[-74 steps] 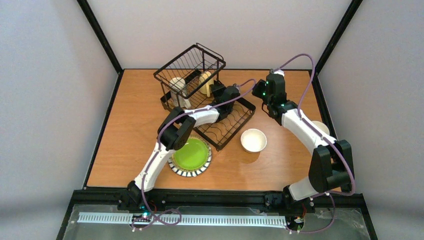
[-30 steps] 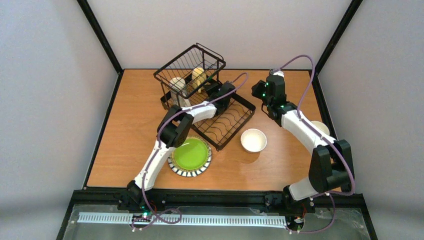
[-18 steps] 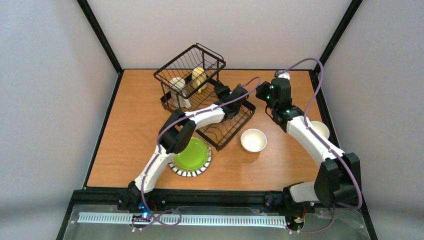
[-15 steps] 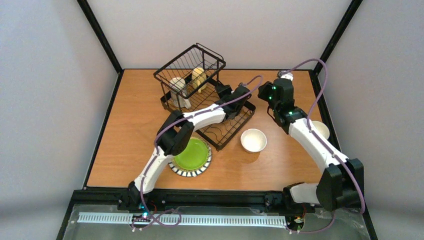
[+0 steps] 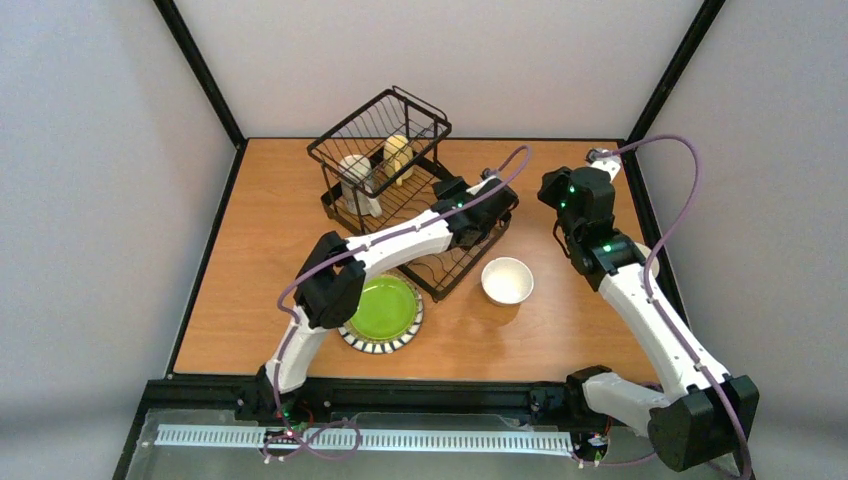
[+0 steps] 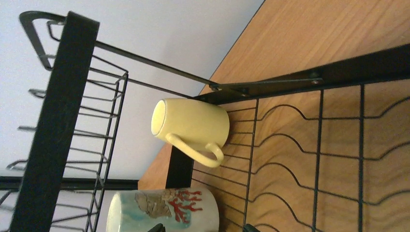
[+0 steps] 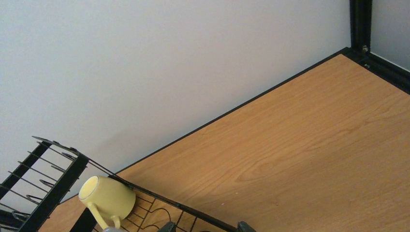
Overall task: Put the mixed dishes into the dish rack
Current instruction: Move the cup from the dish rack.
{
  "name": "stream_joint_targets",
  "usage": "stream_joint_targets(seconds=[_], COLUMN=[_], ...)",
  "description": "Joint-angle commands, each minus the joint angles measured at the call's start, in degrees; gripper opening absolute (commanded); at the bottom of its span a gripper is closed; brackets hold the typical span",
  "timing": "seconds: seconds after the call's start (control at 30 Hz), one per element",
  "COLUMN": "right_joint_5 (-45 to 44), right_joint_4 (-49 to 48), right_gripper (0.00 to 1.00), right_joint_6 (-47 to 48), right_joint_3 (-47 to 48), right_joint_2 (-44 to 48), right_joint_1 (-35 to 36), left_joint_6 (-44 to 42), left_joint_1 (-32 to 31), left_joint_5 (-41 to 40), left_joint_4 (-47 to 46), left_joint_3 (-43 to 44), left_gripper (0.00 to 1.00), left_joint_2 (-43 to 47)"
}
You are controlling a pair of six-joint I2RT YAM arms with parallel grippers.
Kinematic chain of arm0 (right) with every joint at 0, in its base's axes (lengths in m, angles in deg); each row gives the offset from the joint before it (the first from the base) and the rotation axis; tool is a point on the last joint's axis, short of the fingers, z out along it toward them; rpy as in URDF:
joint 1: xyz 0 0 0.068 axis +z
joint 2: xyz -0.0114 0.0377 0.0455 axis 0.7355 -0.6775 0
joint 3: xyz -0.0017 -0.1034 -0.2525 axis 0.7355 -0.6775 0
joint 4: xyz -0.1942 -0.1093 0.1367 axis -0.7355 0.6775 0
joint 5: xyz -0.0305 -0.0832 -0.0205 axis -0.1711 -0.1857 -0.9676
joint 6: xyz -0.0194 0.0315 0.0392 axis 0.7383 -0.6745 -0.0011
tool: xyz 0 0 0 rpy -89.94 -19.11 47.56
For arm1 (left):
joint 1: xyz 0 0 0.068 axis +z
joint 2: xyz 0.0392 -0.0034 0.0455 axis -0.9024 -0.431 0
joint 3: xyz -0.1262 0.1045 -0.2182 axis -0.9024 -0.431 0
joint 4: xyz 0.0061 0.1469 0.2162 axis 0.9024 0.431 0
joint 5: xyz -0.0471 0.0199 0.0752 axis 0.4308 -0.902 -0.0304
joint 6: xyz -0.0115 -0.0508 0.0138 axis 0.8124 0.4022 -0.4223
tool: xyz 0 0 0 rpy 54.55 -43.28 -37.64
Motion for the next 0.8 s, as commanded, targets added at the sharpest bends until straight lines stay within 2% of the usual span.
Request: stream_joint_targets(seconds=[0.0,0.2,0.43,0.77], right_joint_5=[-2.8,-1.9,-0.7,-0.4], right_joint_4=[2.9,4.5,5.4,6.9], right_gripper=[0.73,0.73,0.73,0.73], right_joint_6=[-0.7,0.6,1.9,4.9], right_joint_3=[-1.5,-2.0,-3.2,-5.0], right_joint_2=[1.8,1.0,-0.3,-1.3], right_joint_1=[-0.2,-0.2,-0.2,-0.3], left_joint_6=[9.7,21.9,42.6,59.0], left_joint_1=[-2.4,-4.9,-6.6,-6.6], left_joint_5=[-1.0,0.6,3.6,13.9], left_joint_4=[11.9,24.1,35.5,27.9], left_joint_3=[0.9,1.9,-1.8,-21.6], left_gripper=[0.91,0.91,0.91,0.91], left_joint_2=[4.2,10.3,18.1,36.5])
